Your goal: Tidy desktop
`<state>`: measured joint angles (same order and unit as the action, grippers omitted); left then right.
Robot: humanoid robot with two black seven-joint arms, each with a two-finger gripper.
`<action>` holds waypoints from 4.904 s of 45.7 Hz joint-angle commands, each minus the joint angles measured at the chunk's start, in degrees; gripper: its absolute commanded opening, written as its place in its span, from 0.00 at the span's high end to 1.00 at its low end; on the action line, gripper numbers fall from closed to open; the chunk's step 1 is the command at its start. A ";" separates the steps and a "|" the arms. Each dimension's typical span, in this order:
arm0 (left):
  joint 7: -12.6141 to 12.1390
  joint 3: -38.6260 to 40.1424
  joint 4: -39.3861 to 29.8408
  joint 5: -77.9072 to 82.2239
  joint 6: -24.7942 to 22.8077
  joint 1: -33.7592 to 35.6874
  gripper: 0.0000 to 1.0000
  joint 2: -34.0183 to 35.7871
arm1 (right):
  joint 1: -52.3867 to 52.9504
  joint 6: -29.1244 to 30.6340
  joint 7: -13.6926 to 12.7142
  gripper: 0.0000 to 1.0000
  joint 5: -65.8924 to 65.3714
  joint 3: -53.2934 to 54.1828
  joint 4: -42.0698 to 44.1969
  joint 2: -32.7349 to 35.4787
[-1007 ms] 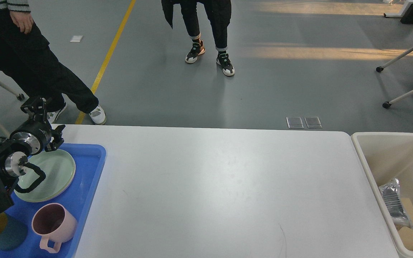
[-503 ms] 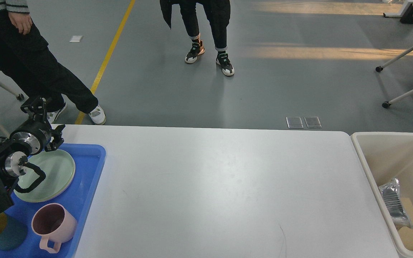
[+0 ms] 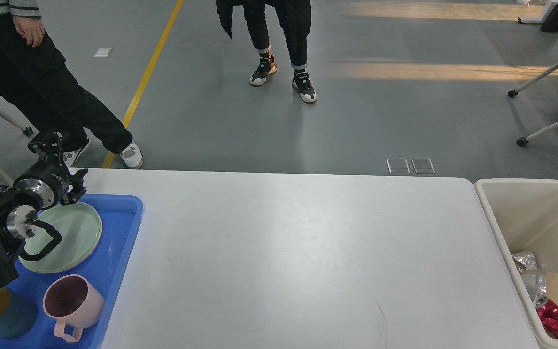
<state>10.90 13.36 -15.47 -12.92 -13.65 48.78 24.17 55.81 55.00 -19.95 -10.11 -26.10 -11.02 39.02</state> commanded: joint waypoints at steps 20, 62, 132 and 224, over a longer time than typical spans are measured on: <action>0.00 0.00 0.00 0.00 0.03 0.00 0.04 0.00 | 6.67 0.00 -0.09 0.09 -0.09 -0.45 -0.23 0.53; 0.00 0.00 0.00 0.00 0.03 0.00 0.04 0.00 | 30.41 0.00 -0.09 0.00 5.88 0.16 -4.01 -5.26; 0.00 0.00 0.00 0.00 -0.06 0.00 0.04 0.00 | 20.92 -12.46 0.26 0.00 27.07 37.52 -0.93 -38.75; 0.00 0.00 0.00 0.00 -0.06 -0.08 0.04 0.00 | 6.94 -24.41 0.88 0.00 27.16 42.62 1.27 -46.75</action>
<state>10.90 13.36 -15.47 -12.92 -13.67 48.70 24.17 63.56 31.18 -19.13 17.05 15.45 -9.74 -7.63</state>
